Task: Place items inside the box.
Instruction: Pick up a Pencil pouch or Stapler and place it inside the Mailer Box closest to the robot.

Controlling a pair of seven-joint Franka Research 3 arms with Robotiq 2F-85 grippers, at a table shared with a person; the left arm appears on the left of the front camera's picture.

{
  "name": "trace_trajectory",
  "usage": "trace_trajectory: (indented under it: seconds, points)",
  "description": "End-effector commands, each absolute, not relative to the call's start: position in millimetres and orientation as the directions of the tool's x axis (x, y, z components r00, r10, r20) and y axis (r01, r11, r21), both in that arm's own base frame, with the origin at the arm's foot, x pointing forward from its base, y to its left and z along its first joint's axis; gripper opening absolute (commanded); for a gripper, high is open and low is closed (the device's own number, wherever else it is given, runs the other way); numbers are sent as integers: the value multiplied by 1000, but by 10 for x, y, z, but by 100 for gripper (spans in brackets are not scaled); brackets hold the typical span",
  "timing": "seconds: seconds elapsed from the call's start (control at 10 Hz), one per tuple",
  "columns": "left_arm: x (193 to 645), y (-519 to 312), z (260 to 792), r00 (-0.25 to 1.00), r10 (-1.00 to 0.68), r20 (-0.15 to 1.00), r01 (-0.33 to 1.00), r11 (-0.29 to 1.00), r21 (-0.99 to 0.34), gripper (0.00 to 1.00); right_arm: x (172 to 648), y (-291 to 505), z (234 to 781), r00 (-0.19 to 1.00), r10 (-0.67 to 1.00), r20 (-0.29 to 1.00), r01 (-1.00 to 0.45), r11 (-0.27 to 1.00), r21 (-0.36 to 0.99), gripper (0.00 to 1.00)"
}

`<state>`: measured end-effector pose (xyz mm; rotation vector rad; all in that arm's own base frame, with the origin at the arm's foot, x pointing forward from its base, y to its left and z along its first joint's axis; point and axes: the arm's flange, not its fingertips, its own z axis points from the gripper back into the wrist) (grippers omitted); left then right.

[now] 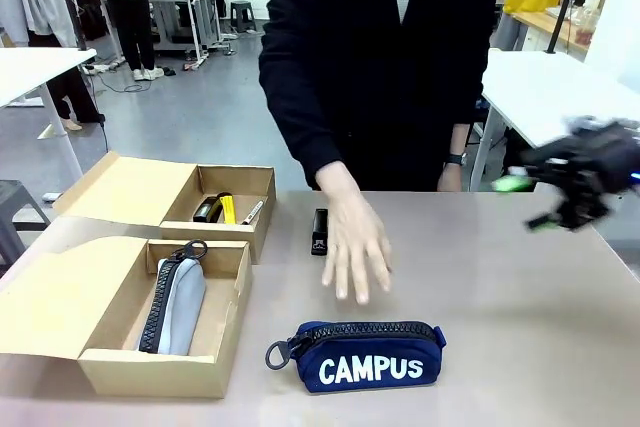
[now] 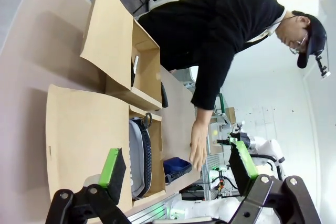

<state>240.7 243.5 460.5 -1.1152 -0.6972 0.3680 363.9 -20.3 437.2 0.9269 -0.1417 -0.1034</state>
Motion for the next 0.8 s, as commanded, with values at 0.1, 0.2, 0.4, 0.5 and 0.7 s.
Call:
trace_trajectory:
  seconds: [0.1, 0.2, 0.4, 0.5, 0.7]
  points:
    - [2410, 2431, 4614, 727, 594, 344, 96, 408, -908, 100, 2813, -1336, 3969, 947, -282, 151, -26, 403, 915, 100]
    - [2410, 2431, 4614, 727, 594, 344, 96, 408, -908, 100, 2744, -1447, 3818, 926, -363, 105, 18, 321, 947, 100]
    - [2410, 2431, 4614, 727, 594, 344, 96, 408, -908, 100, 3012, -1239, 4115, 949, -289, 129, 14, 445, 896, 100]
    - [2410, 2431, 4614, 727, 594, 344, 96, 408, -908, 100, 3012, -1239, 4115, 949, -289, 129, 14, 445, 896, 100]
    - [2410, 2431, 4614, 727, 594, 344, 96, 408, -908, 100, 2943, -1340, 4033, 949, -291, 123, 11, 422, 907, 100]
